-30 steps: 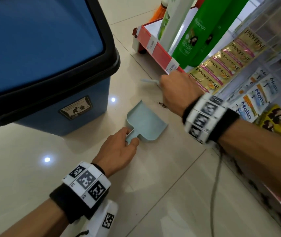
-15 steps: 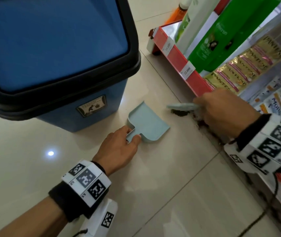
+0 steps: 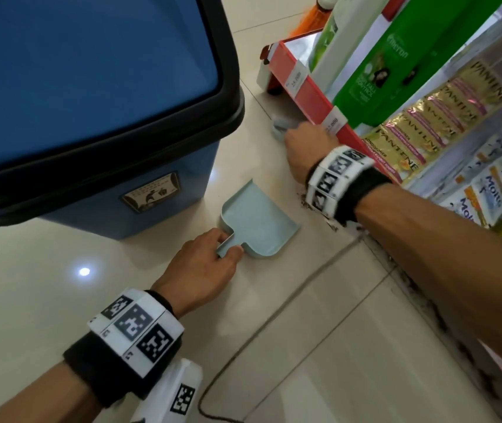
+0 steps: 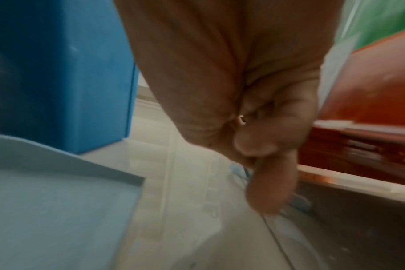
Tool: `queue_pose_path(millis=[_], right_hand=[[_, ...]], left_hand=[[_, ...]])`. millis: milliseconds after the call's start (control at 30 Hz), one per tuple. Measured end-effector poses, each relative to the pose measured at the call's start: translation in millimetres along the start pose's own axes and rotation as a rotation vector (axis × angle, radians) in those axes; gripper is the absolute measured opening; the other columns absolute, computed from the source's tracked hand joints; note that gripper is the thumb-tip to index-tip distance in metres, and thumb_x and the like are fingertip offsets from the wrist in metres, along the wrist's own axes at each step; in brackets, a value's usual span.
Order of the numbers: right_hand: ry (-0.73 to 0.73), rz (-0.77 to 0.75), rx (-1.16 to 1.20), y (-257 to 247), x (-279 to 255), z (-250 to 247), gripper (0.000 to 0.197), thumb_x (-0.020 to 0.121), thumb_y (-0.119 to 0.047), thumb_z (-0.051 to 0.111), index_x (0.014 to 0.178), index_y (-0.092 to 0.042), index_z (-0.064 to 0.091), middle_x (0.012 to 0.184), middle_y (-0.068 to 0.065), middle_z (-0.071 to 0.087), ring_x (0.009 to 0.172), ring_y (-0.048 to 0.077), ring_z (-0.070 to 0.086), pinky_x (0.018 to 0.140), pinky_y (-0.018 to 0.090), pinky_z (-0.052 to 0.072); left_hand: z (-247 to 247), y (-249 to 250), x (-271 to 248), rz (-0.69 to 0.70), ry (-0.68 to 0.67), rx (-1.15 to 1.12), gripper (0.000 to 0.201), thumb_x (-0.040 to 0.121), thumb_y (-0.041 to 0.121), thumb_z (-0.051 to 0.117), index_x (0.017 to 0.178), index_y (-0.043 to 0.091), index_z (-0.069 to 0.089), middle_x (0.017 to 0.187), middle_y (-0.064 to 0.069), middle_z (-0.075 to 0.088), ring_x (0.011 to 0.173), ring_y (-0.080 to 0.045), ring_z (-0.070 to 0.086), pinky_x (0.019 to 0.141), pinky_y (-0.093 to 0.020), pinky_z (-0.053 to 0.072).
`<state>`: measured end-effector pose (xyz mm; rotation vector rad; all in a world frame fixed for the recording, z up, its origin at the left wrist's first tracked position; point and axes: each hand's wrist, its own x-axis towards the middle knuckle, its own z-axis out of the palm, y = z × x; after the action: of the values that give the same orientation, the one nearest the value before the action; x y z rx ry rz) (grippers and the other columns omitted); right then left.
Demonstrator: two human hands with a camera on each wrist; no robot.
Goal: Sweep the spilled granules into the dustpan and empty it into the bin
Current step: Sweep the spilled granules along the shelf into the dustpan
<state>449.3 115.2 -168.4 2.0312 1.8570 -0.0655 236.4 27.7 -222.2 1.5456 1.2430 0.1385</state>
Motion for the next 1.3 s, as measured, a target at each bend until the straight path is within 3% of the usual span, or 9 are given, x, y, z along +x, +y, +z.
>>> queue_pose_path(millis=[167,333,567,733,867,967,1033,1167,1300], right_hand=[[0.008,0.078,0.045,13,-59,-4,0.017,0.096,-0.008,0.050,0.093,0.001,0.064,0.064,0.007,0.041,0.065,0.030,0.054,0.059,0.036,0.048],[0.216,0.035,0.048,2,-12,-24,0.023,0.097,-0.002,0.041,0.102,0.005,0.062,0.087,0.024,0.059,0.087,0.043,0.064,0.063,0.041,0.040],[0.065,0.006,-0.051,-7,29,-7,0.028,0.100,-0.002,0.037,0.108,0.004,0.063,0.108,0.021,0.064,0.098,0.040,0.066,0.066,0.038,0.041],[-0.072,0.053,0.006,28,-62,6,0.025,0.099,-0.010,0.042,0.106,-0.004,0.064,0.078,0.011,0.052,0.080,0.032,0.065,0.066,0.036,0.051],[-0.069,0.080,0.115,51,-118,0,0.013,0.100,-0.018,0.049,0.092,-0.012,0.058,0.071,-0.001,0.044,0.057,0.008,0.040,0.051,0.022,0.029],[0.083,0.027,0.168,51,-103,-8,0.019,0.100,-0.017,0.047,0.100,-0.007,0.063,0.082,0.011,0.061,0.070,0.026,0.060,0.062,0.035,0.052],[0.140,-0.006,0.148,42,-78,-11,0.024,0.100,-0.014,0.042,0.111,-0.009,0.063,0.093,0.017,0.063,0.087,0.037,0.064,0.071,0.042,0.053],[0.071,-0.121,0.133,28,-51,-2,0.037,0.102,-0.011,0.036,0.132,-0.014,0.056,0.085,0.011,0.051,0.077,0.028,0.058,0.067,0.034,0.046],[-0.040,-0.188,0.135,54,-86,15,0.032,0.102,-0.018,0.042,0.130,-0.021,0.059,0.089,0.010,0.062,0.083,0.026,0.063,0.079,0.037,0.053]], left_hand=[[-1,3,1,-0.007,-0.007,-0.030,0.017,0.096,0.040,0.050,0.101,0.026,0.057,0.081,0.010,0.060,0.071,-0.005,0.055,0.059,-0.025,0.038],[0,2,4,-0.021,-0.005,-0.042,0.014,0.095,0.043,0.050,0.094,0.030,0.056,0.079,0.009,0.062,0.071,-0.008,0.058,0.060,-0.027,0.041],[-1,-1,1,-0.053,-0.010,-0.051,0.015,0.093,0.044,0.052,0.090,0.031,0.058,0.080,0.009,0.064,0.075,-0.009,0.061,0.062,-0.027,0.042],[-2,-4,-3,-0.077,0.005,-0.049,0.022,0.091,0.045,0.052,0.088,0.024,0.058,0.078,0.005,0.063,0.070,-0.012,0.057,0.060,-0.029,0.040],[1,-5,-9,-0.082,0.011,-0.067,0.023,0.092,0.046,0.051,0.088,0.024,0.056,0.078,0.006,0.061,0.069,-0.011,0.056,0.061,-0.029,0.040],[8,-1,-16,-0.079,0.016,-0.063,0.023,0.093,0.047,0.053,0.089,0.025,0.058,0.080,0.005,0.063,0.072,-0.011,0.059,0.062,-0.028,0.042],[12,4,-23,-0.076,0.012,-0.074,0.023,0.092,0.049,0.052,0.092,0.026,0.058,0.083,0.003,0.066,0.077,-0.013,0.061,0.064,-0.029,0.045],[21,9,-35,-0.067,0.016,-0.088,0.022,0.093,0.048,0.051,0.095,0.027,0.058,0.084,0.002,0.065,0.077,-0.014,0.060,0.063,-0.030,0.042],[25,7,-48,-0.062,0.037,-0.073,0.024,0.094,0.045,0.051,0.093,0.022,0.057,0.082,0.001,0.064,0.074,-0.015,0.059,0.064,-0.031,0.042]])
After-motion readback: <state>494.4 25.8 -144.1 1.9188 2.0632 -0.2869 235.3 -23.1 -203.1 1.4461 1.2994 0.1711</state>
